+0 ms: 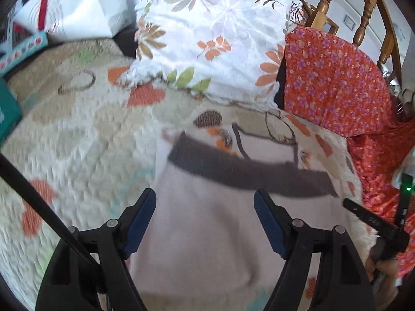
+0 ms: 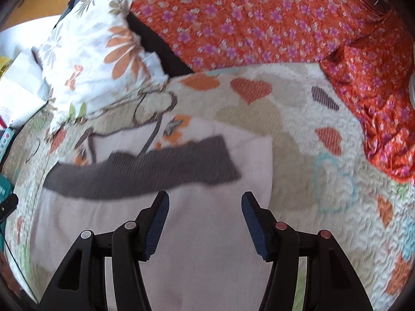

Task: Fold small clothes

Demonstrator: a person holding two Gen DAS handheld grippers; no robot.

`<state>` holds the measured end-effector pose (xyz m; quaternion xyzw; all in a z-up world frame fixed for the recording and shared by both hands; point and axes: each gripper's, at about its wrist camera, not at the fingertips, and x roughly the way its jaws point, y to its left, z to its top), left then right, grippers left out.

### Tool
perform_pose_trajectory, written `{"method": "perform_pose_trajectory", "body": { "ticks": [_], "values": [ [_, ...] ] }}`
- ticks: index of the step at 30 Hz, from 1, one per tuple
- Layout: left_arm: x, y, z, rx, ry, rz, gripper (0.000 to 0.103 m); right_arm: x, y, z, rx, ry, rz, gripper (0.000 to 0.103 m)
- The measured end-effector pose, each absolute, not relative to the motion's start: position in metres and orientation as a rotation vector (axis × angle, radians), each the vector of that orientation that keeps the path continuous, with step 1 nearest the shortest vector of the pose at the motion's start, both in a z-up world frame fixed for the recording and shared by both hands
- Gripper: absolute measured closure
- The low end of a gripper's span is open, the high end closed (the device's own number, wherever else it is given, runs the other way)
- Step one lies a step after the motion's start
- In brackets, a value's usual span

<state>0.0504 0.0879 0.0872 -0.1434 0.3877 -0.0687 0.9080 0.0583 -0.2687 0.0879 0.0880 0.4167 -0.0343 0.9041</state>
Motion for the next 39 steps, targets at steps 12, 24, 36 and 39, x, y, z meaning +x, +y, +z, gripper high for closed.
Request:
{"method": "perform_pose_trajectory", "body": {
  "ticks": [12, 24, 36, 39],
  "values": [
    [0.042, 0.065, 0.011, -0.117, 1.005, -0.074, 0.024, 0.034, -0.227, 0.038, 0.011, 1.048, -0.007, 0.038],
    [-0.011, 0.105, 0.058, -0.195, 0.833, 0.026, 0.024, -0.027, -0.276, 0.061, 0.135, 1.026, -0.074, 0.032],
    [-0.046, 0.098, 0.139, -0.188, 0.373, 0.141, 0.000, -0.030, -0.288, 0.070, 0.199, 0.928, -0.095, 0.031],
    [-0.035, 0.095, 0.138, -0.167, 0.409, 0.116, 0.000, -0.026, -0.287, 0.067, 0.202, 0.928, -0.098, 0.030]
  ]
}}
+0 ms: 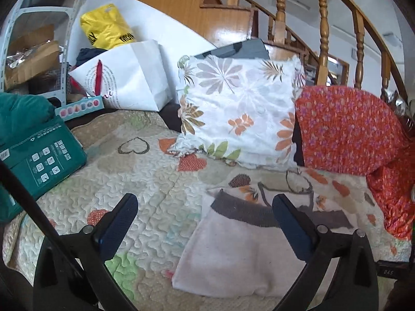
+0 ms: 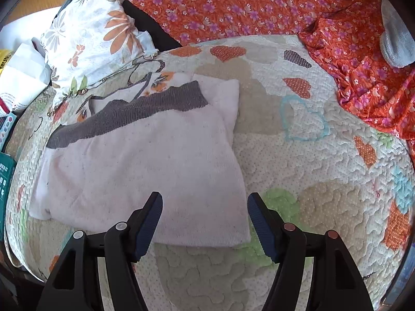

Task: Fold small clothes

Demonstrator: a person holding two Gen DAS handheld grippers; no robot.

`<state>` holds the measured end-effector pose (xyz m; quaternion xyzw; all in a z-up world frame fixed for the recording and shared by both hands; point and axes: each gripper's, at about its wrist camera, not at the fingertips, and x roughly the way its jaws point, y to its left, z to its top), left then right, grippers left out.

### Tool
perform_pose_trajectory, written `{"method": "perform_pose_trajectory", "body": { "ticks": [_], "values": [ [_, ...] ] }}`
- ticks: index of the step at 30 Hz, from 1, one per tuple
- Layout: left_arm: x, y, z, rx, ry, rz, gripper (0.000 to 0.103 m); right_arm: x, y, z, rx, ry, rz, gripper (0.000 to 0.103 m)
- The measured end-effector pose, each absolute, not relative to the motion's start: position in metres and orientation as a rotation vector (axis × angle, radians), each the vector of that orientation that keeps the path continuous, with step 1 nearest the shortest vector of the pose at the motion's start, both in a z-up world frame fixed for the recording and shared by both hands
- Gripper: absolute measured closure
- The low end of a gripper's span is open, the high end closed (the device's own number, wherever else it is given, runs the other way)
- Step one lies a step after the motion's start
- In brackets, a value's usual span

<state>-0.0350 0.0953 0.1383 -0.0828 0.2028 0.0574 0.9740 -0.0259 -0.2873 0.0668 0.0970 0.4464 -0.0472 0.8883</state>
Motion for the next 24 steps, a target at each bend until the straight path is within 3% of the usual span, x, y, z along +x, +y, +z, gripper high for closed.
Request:
{"method": "perform_pose_trajectory", "body": {
  "ticks": [8, 24],
  "values": [
    [-0.012, 0.092, 0.093, -0.196, 0.584, 0.046, 0.000, -0.010, -0.278, 0.052, 0.170, 0.967, -0.082, 0.030],
    [-0.002, 0.072, 0.069, -0.161, 0.681, 0.009, 0.000, 0.005, -0.270, 0.047, 0.203, 0.992, -0.041, 0.027]
  ]
}}
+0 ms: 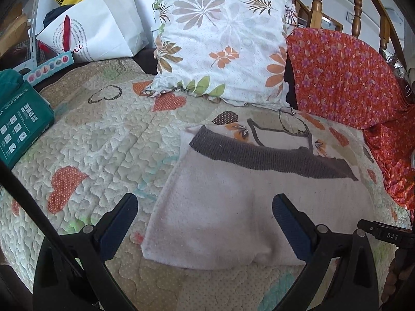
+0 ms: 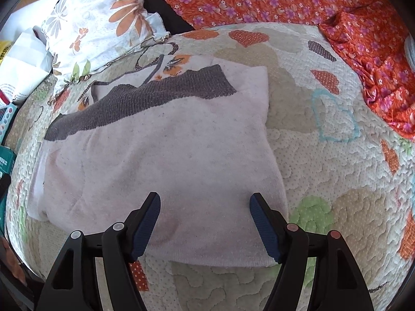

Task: Fold small clothes

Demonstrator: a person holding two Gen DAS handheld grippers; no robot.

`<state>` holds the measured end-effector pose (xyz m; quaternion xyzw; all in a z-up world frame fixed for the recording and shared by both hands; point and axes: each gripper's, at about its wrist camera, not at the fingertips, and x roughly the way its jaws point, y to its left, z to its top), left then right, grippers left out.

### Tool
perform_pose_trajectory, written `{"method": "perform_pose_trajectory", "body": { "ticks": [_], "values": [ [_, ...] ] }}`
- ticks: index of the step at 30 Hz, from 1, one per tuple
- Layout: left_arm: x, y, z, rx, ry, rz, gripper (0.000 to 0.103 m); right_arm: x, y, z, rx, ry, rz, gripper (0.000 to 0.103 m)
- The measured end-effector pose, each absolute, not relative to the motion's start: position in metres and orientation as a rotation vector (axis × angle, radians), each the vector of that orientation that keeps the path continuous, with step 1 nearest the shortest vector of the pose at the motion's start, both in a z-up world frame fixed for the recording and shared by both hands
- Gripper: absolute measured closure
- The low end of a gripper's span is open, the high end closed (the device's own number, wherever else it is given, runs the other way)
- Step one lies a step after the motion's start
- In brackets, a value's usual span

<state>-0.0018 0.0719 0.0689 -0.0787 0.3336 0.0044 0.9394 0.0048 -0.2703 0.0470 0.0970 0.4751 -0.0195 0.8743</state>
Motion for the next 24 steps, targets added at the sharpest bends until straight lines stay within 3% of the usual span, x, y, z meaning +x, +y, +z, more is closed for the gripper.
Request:
{"method": "perform_pose_trajectory", "body": {
  "ticks": [24],
  "values": [
    [0.001, 0.065, 0.053, -0.143, 0.751, -0.002, 0.000, 0.000, -0.274, 0.048, 0.238, 0.992, -0.052, 0.026]
  ]
}}
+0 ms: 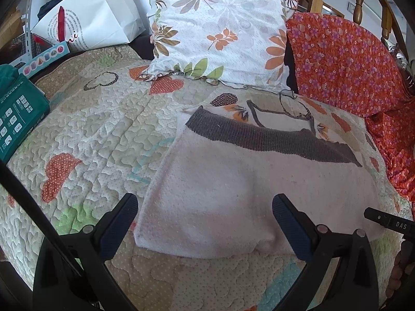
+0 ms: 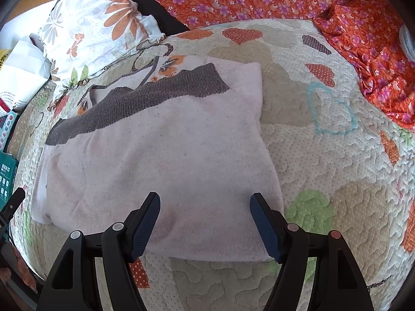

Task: Fold small clothes

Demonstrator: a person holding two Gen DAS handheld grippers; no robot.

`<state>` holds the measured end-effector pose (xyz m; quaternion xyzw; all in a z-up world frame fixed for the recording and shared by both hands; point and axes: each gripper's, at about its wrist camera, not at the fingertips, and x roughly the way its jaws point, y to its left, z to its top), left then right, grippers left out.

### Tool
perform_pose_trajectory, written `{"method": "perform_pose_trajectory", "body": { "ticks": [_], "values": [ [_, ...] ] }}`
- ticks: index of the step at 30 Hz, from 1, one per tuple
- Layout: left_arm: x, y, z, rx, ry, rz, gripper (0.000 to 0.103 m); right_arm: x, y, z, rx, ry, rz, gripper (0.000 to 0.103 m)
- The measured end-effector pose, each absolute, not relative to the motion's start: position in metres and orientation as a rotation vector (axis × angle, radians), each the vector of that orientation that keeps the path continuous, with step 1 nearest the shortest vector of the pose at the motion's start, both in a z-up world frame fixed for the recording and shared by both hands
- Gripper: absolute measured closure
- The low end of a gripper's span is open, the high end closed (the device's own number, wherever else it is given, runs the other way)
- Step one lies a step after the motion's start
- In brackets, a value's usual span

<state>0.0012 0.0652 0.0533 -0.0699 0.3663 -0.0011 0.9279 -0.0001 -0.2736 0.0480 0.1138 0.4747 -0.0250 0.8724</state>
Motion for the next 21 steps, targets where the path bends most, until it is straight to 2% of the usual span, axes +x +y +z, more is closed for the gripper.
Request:
{"method": "perform_pose_trajectory", "body": {
  "ticks": [21],
  "values": [
    [0.0053, 0.0679, 0.0437, -0.177, 0.805, -0.010, 0.000, 0.0003, -0.2712, 0.0441, 0.227, 0.996, -0.053, 0.025]
  ]
}}
